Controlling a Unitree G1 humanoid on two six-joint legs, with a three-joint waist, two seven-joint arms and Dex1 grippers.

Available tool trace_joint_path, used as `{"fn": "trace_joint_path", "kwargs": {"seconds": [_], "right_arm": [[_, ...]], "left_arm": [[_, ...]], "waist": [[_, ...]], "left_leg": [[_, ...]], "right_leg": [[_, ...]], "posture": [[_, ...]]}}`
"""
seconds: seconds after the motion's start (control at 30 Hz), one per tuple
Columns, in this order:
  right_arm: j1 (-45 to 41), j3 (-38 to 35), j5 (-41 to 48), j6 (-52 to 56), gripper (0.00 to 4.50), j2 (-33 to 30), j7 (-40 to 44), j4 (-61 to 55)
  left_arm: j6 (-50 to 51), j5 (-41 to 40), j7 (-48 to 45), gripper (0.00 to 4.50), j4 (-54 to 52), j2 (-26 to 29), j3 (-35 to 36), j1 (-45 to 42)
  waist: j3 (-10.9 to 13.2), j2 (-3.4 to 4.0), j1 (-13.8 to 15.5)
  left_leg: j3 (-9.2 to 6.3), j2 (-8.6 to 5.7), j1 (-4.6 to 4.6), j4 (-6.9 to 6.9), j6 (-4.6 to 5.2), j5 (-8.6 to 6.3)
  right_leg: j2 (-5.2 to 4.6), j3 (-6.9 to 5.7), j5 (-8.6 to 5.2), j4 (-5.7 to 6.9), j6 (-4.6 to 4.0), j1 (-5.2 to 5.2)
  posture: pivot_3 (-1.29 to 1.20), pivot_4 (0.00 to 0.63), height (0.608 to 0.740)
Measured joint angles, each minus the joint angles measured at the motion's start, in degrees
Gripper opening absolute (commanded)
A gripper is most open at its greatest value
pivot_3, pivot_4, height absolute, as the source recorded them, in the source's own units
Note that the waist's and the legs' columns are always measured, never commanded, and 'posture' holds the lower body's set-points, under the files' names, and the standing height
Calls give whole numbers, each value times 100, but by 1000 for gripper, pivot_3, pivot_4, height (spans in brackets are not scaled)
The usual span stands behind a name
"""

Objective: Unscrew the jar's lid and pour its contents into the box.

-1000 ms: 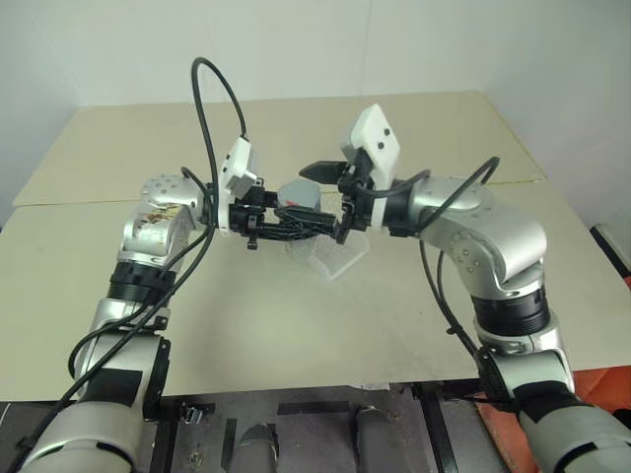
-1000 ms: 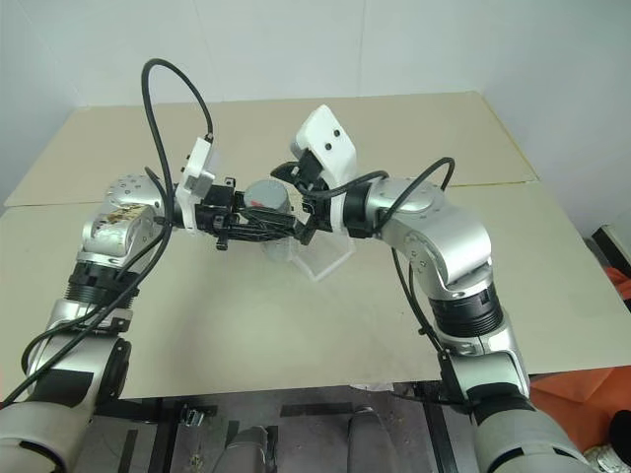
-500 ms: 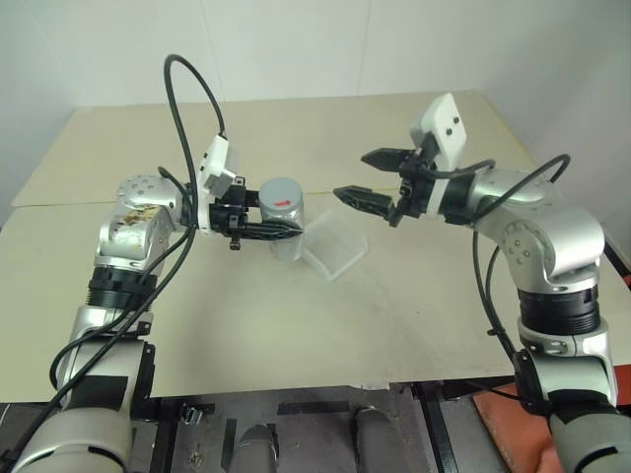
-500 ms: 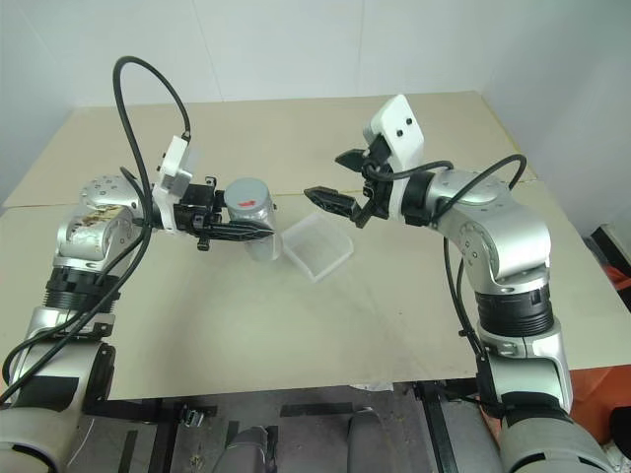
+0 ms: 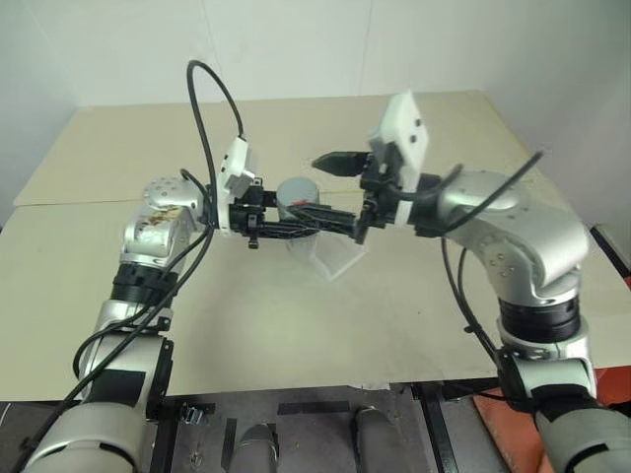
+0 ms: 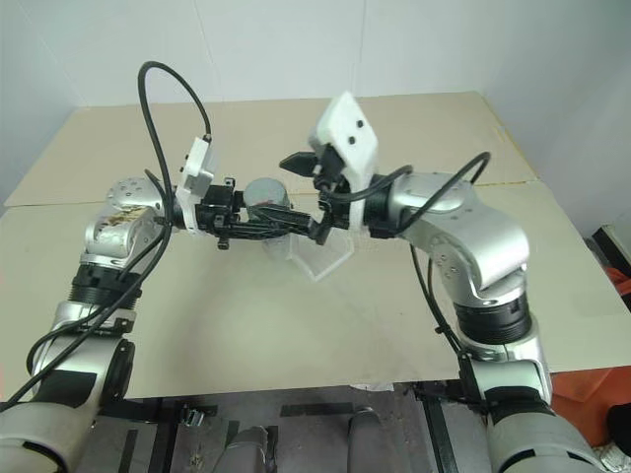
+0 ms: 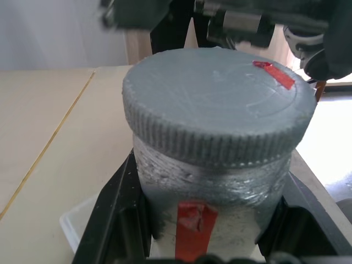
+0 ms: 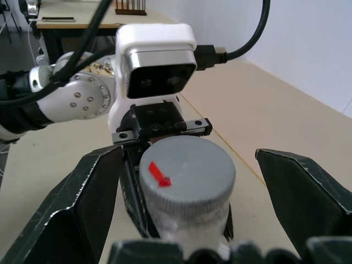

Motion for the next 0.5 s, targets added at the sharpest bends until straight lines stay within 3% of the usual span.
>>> {"fn": "trace_joint_path", "kwargs": {"seconds": [0.23,0.5], "right_arm": [[-256,176,-325,-25,4479,364,-224,369],[-246,203,-410,-134,4479,319,-115,440]], "left_arm": [[3,11,-24,1952,37,-2,2,-4],[10,22,21,1952,34,79,2,1]], "waist": [[0,0,0],[0,0,2]], "left_leg": [[-1,0,0,0,0,0],[-2,0,0,0,0,0]], "right_leg": [[0,0,0,1,0,-1],[0,0,0,1,0,-1]], "posture": [[0,150,740],[0,150,740]]}}
